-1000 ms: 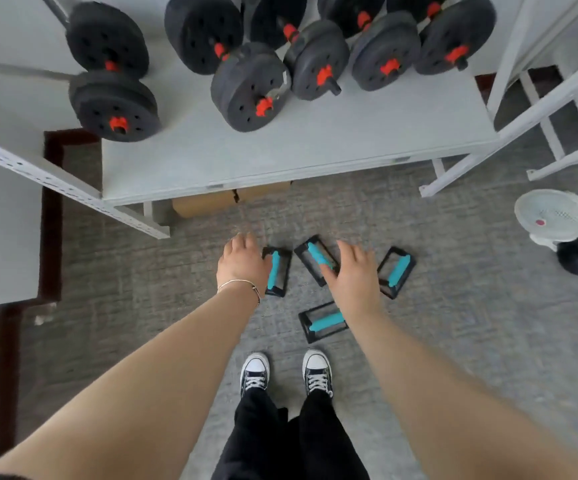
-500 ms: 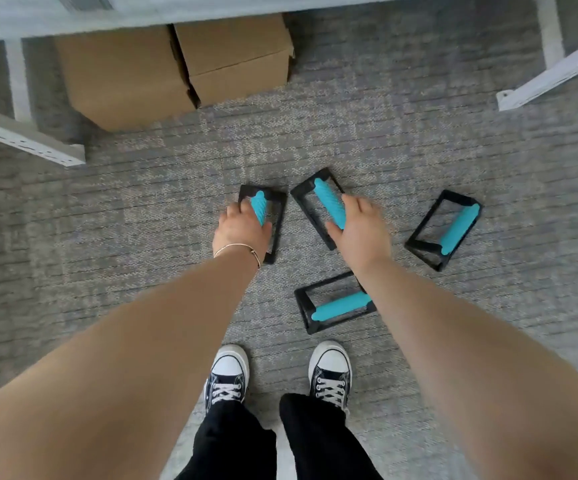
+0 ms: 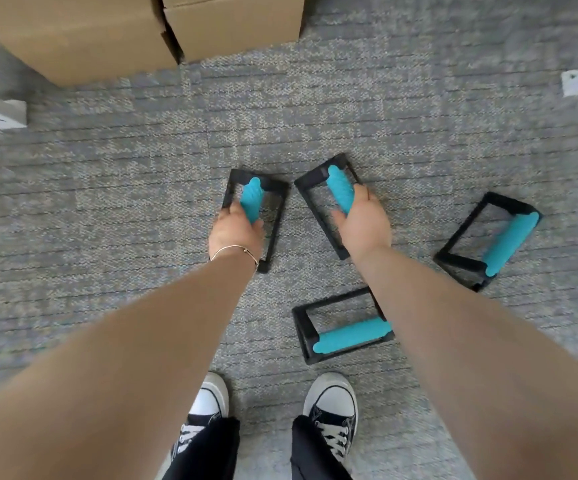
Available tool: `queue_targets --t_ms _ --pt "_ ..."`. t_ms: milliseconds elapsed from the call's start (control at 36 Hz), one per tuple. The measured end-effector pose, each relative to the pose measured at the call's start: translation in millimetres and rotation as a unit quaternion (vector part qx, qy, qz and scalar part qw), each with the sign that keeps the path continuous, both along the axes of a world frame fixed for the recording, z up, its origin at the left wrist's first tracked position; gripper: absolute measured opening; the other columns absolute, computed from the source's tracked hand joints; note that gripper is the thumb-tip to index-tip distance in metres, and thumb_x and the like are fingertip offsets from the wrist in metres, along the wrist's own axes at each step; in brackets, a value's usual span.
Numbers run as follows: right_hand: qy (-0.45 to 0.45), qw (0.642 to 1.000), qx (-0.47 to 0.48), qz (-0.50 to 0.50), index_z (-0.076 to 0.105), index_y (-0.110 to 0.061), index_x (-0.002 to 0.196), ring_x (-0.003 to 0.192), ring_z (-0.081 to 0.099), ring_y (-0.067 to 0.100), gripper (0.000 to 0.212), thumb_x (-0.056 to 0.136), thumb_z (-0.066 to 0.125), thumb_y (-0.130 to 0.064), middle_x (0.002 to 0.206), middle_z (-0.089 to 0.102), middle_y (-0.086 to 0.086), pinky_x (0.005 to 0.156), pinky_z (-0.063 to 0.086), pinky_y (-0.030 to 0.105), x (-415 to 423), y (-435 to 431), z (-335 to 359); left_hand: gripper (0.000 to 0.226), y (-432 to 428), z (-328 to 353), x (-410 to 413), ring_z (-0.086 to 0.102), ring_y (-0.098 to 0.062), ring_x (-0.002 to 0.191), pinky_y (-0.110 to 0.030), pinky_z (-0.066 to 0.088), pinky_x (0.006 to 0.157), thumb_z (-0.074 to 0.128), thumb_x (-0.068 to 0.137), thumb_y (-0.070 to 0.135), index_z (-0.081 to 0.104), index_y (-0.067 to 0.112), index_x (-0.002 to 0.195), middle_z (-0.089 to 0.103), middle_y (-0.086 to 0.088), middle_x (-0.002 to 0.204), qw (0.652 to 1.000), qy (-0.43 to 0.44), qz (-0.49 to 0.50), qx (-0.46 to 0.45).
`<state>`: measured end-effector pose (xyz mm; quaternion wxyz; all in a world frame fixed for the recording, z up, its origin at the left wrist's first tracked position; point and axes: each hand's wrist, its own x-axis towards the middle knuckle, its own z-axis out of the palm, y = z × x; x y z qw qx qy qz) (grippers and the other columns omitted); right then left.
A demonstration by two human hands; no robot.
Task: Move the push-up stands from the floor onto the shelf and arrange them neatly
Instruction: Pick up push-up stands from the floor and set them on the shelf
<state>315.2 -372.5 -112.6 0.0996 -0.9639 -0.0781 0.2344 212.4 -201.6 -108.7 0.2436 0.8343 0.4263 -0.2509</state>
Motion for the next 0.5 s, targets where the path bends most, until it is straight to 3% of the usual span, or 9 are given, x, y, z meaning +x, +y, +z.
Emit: queue_targets --t_ms 250,500 --pt "0.005 1.000 0.011 -0.028 0.052 -0.006 0.123 0.093 0.063 0.033 0.042 0.091 0.062 -0.032 0.105 0.064 0.015 0.071 0.050 0.037 0 -2 19 0.046 2 14 -3 0.061 -0.035 0.097 -0.042 0.049 0.080 0.056 0.092 0.037 0.047 0.011 0.129 0.064 -0.015 0.105 0.999 -0.040 0.019 0.003" --pt "0.018 0.992 0.065 -0.107 0.057 -0.011 0.106 0.067 0.061 0.018 0.033 0.088 0.065 -0.038 0.081 0.063 0.003 0.055 0.045 0.029 -26 -3 159 0.034 -9 156 -5 0.062 -0.030 0.086 -0.038 0.053 0.074 0.057 0.091 0.037 0.053 0.013 0.115 0.065 -0.010 0.096 0.995 -0.059 0.074 -0.022"
